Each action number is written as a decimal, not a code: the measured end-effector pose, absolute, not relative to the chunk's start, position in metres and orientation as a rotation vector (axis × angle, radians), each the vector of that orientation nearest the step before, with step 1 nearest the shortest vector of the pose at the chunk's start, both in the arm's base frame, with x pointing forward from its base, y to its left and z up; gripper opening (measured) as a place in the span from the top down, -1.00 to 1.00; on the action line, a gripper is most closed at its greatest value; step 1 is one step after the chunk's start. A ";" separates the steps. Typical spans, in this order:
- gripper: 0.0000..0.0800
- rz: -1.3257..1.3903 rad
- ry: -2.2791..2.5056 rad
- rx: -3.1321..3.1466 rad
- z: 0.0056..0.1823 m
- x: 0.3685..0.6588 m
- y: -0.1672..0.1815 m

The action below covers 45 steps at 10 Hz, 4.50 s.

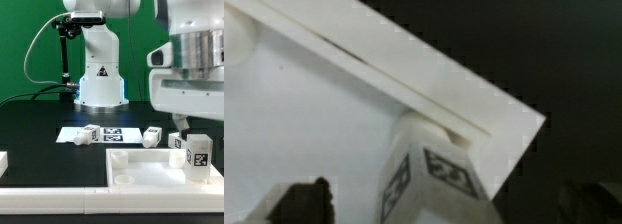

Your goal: Assemble one leg

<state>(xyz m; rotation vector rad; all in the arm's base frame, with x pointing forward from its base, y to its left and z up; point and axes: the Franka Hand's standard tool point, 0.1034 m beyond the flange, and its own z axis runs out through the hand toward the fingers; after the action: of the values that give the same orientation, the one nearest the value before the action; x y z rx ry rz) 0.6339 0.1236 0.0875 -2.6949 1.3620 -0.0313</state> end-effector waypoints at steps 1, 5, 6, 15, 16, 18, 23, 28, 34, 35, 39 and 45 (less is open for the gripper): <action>-0.61 -0.036 1.280 -2.739 0.086 0.634 0.121; -0.62 -0.096 0.448 -3.037 0.082 0.637 0.105; -0.41 -0.096 0.441 -3.038 0.082 0.637 0.105; 0.29 -0.049 1.404 -2.718 0.080 0.637 0.105; 0.29 -0.039 1.617 -2.590 0.080 0.638 0.106; 0.29 -0.022 2.038 -2.254 0.079 0.639 0.111; -0.21 -0.004 2.258 -2.008 0.077 0.639 0.111; -0.62 -0.085 1.403 -2.673 0.074 0.638 0.119; -0.56 -0.139 0.611 -3.035 0.074 0.640 0.114; -0.56 -0.140 0.611 -3.035 0.074 0.640 0.113; 0.29 -0.128 0.981 -2.925 0.073 0.639 0.113; 0.28 -0.017 2.192 -2.099 0.072 0.642 0.112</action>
Offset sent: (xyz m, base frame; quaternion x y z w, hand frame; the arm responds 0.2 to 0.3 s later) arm 0.0115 -0.0003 -0.0021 0.0294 -0.0208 -0.4415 0.8965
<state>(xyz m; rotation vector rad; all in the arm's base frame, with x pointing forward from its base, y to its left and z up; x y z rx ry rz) 0.6416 0.1119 0.0715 -2.0993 2.1921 -0.0173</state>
